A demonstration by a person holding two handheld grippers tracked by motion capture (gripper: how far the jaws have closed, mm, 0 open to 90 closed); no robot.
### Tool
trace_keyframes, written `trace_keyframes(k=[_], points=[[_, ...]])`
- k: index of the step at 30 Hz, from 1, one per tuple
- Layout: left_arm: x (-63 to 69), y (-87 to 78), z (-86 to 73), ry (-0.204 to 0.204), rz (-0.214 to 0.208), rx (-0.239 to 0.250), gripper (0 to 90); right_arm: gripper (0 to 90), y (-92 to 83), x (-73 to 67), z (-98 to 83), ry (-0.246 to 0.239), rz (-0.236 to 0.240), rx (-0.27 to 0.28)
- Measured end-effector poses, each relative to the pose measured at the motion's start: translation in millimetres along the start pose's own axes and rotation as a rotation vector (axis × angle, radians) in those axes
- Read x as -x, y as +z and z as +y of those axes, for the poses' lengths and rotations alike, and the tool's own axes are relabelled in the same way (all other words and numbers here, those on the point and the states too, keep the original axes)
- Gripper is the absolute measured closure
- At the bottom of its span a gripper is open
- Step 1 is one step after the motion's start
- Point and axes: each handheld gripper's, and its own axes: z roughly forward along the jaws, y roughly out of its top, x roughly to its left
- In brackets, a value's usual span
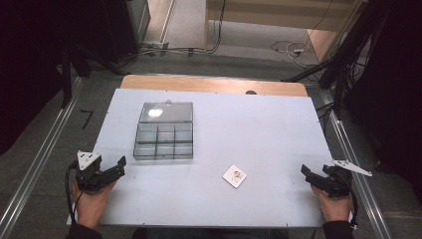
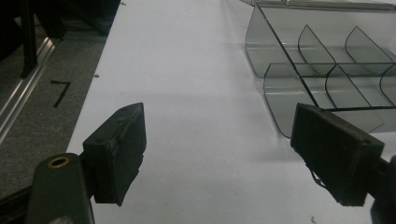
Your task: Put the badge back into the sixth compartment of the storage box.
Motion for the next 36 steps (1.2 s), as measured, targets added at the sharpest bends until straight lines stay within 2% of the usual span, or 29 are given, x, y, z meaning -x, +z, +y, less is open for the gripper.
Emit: trace_keyframes(k=[16, 36], points=[[-0.4, 0.4, -0.4, 0.001, -0.009, -0.002, 18.7, 13.7, 2.0, -5.0, -0.8, -0.009, 0.022, -0.029], [0.4, 0.8, -0.6, -0.008, -0.012, -0.002, 18.7, 13.7, 3.7, -14.5, 0.1, -0.025, 0.046, -0.032]])
